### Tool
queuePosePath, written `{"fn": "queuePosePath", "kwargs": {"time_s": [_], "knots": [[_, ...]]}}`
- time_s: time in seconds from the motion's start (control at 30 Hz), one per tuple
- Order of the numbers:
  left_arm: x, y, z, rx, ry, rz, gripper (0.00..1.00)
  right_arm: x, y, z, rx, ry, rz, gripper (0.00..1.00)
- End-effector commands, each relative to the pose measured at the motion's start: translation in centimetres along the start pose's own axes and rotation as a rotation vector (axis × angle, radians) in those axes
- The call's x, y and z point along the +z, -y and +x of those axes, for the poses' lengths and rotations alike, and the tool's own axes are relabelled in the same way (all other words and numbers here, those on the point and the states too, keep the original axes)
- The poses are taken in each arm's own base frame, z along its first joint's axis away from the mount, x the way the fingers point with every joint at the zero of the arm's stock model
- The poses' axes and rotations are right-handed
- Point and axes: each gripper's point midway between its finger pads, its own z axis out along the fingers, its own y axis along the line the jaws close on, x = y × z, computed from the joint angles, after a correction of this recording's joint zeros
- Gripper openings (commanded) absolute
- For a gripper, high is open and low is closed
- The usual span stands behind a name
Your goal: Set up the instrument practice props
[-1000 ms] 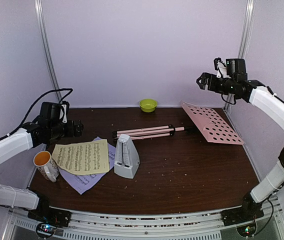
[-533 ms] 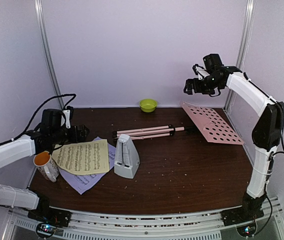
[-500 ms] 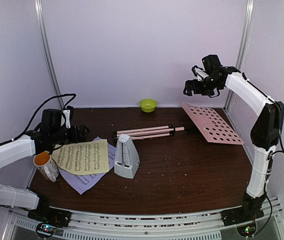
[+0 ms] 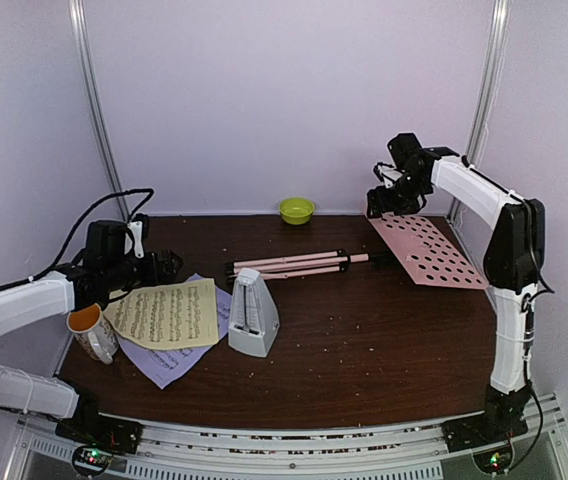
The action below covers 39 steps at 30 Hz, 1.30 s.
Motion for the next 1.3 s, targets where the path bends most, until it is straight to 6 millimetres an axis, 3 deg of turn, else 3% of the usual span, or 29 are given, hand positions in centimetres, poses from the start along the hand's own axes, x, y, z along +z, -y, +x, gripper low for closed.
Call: {"fn": "queuePosePath", "kwargs": {"time_s": [0.0,0.23,0.83,1.27], "knots": [[0.1,0.5,-1.1,-0.020,0.055,0.040,0.98,2.2,0.2,1.9,-0.021,-0.067,0.018,0.75],[-0.1,0.7,-1.1,-0.025,0.065,0.053,0.98,4.0,-0.2,3.1,-0.015,-0.121,-0.012,0.59],[0.3,0.4,-0.9,-0.038,0.061,0.041,0.98,4.5,-0.8,4.7,0.006,-0.174,-0.051,0.26],[0.1,0.4,-1.3,-0.039,0.067,0.033,0.98,6.6,-0.2,6.5,0.002,-0.246,-0.020,0.19]]}}
